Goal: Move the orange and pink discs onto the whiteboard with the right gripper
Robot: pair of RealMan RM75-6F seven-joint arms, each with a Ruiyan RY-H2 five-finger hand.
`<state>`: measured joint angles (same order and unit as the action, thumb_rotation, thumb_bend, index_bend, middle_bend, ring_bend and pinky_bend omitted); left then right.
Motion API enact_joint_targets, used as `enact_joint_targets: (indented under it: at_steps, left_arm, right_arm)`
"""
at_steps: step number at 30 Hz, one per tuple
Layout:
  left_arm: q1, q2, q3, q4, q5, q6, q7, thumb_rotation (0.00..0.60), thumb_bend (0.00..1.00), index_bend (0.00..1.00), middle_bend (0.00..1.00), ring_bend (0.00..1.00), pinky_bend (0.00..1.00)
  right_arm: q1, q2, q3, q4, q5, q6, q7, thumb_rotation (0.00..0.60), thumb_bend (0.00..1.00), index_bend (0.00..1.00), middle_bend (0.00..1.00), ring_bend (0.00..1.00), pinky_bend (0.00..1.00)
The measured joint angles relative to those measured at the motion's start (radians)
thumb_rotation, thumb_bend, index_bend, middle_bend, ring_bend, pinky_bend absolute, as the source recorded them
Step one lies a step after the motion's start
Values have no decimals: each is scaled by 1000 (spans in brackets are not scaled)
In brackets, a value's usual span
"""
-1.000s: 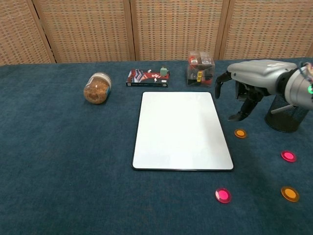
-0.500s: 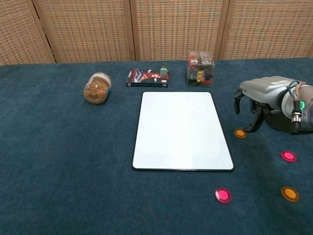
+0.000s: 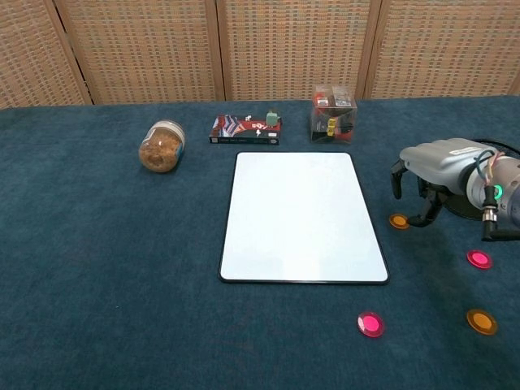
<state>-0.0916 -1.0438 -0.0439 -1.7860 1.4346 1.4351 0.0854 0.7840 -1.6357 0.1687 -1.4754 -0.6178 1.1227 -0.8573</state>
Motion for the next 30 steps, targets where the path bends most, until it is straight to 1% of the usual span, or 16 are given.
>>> enact_joint_targets:
  at_steps: [7, 19, 30]
  left_arm:
    - [-4, -4, 0, 4, 0, -4, 2, 600, 0, 0, 0, 0, 0]
    - [-6, -8, 1, 4, -4, -5, 13, 600, 0, 0, 0, 0, 0]
    - [-8, -10, 0, 4, -9, -6, 15, 600, 0, 0, 0, 0, 0]
  right_arm:
    - [-1, -22, -14, 52, -25, -18, 20, 600, 348, 394, 1000, 1000, 1000]
    - [-13, -40, -39, 82, -86, -29, 45, 600, 349, 400, 1000, 1000, 1000]
    - [-21, -61, -45, 128, -96, -54, 52, 600, 359, 416, 1000, 1000, 1000]
